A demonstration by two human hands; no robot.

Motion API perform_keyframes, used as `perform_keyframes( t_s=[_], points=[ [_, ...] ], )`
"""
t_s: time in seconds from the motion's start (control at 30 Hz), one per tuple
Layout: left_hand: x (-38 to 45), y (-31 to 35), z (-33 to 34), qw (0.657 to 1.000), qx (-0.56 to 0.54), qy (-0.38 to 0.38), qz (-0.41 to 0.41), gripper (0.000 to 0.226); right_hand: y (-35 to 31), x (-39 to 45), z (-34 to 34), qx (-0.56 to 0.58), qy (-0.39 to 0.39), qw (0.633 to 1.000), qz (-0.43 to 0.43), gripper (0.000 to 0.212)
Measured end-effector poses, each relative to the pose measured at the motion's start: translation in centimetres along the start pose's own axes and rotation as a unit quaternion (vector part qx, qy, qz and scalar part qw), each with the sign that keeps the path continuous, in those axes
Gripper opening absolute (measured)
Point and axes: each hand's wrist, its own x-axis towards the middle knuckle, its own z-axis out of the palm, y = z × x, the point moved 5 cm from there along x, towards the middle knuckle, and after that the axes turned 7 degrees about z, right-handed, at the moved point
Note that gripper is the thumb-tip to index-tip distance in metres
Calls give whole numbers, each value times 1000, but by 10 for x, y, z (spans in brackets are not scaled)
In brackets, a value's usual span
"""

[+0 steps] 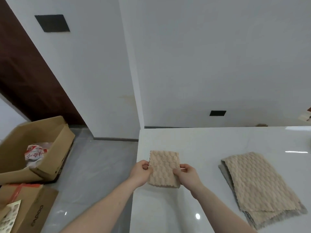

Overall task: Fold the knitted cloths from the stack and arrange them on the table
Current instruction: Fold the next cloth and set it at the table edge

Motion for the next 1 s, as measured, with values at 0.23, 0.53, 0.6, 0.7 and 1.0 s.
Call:
perform_keyframes(
  t_s=[0.23, 0.53, 0.6, 0.7, 1.0],
  points=[
    [87, -15, -12, 998, 3, -67, -4, 28, 0, 60, 59, 70, 65, 993, 66, 28],
    [168, -26, -18, 993, -38, -110, -3, 51, -10, 131, 105, 130, 109, 981, 93, 33],
    [182, -23, -20, 994, -23, -103, 16, 46, -17, 143, 108, 135, 120, 979, 91, 35],
    [199, -21, -24, 995, 4, -95, 24, 44, -23, 158, 114, 129, 108, 981, 100, 42],
    [172, -30, -8, 893, 347, -266, 106, 62, -11, 145, 114, -64, 40, 989, 125, 65]
  ],
)
